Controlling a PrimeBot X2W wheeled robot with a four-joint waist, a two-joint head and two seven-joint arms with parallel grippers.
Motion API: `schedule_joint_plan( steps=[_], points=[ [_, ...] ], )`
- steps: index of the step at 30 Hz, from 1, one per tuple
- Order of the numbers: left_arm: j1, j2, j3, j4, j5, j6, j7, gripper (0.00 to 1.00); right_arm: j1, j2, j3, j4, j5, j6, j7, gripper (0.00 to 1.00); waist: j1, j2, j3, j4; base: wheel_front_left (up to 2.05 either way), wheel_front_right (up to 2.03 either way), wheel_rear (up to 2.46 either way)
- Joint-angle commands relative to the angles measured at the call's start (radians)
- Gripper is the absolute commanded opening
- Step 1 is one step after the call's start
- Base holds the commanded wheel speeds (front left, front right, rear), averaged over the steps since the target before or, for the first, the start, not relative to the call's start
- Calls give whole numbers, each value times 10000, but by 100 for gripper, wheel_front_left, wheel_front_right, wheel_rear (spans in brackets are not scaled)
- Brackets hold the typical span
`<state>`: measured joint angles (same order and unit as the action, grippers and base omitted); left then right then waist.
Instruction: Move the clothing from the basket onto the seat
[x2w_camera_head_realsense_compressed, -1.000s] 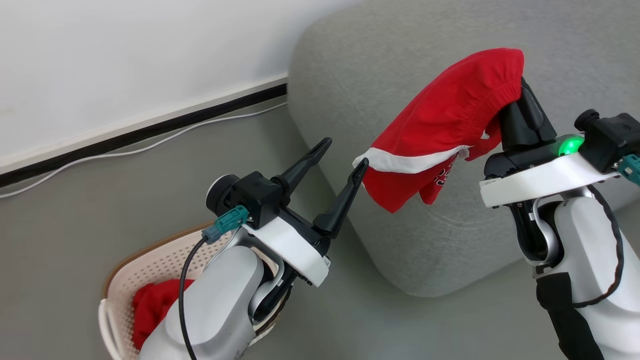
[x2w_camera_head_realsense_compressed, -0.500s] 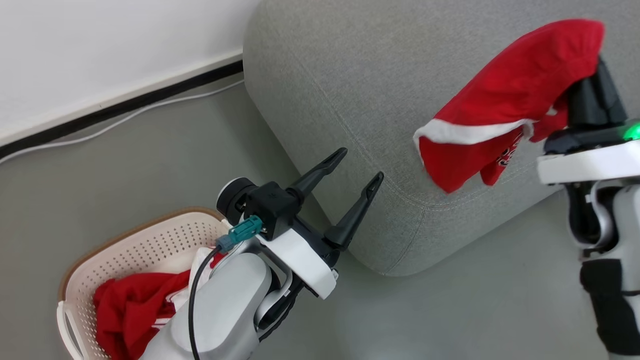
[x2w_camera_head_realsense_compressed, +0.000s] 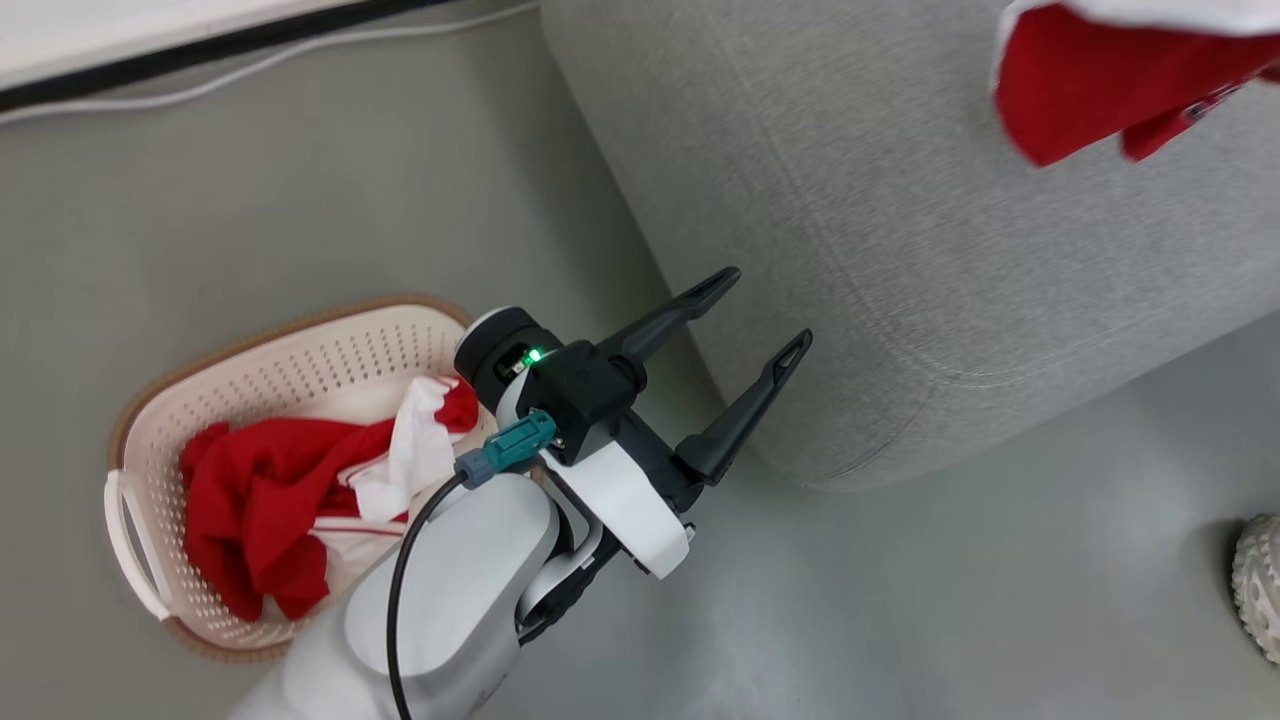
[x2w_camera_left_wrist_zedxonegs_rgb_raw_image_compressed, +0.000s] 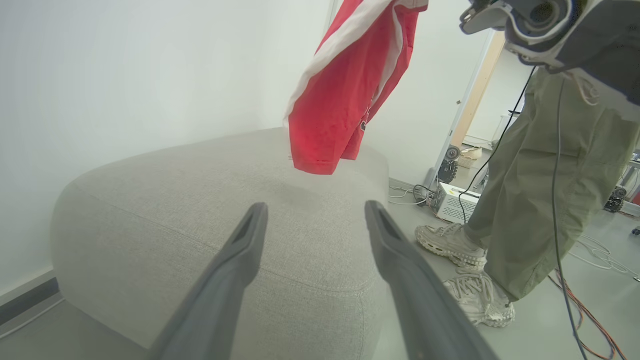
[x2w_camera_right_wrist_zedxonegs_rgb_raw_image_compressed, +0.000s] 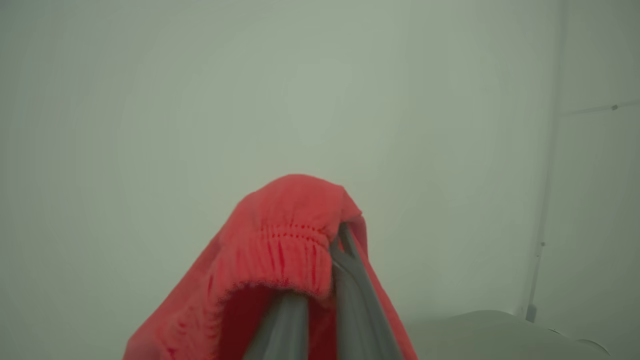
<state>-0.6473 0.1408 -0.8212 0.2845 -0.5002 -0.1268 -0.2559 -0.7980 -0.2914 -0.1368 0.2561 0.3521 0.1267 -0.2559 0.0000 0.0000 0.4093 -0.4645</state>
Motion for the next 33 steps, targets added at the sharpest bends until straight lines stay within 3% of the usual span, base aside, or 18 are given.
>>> schedule_joint_plan(
  steps=[1, 9, 16, 23, 28, 33],
  points=[
    [-405, 13, 217, -305, 16, -38, -59, 100, -323, -286, -59, -141, -18, 40, -59, 0, 0, 0, 522, 384, 0, 0, 0],
    [-956, 333, -186, -423, -12, -38, -59, 100, -2260, -1124, -992, 846, -357, 40, -59, 0, 0, 0, 1861, 929, 0, 0, 0],
    [-1433, 458, -262, -544, 13, -38, -59, 100, -3954, -2105, -2030, 2272, -1466, 40, -59, 0, 0, 0, 2913, 1667, 0, 0, 0],
    [-1491, 314, -375, -567, 76, -38, -59, 100, -5329, -2913, -4047, 4177, -2896, 40, -59, 0, 0, 0, 3589, 2536, 0, 0, 0],
    [-1432, 322, -295, -612, 107, -38, -59, 100, -5374, -2709, -4615, 5239, -3350, 40, -59, 0, 0, 0, 3723, 2766, 0, 0, 0],
    [-1401, 233, -144, -619, 129, -38, -59, 100, -4909, -2136, -4111, 6244, -2916, 40, -59, 0, 0, 0, 3669, 2846, 0, 0, 0]
  ],
)
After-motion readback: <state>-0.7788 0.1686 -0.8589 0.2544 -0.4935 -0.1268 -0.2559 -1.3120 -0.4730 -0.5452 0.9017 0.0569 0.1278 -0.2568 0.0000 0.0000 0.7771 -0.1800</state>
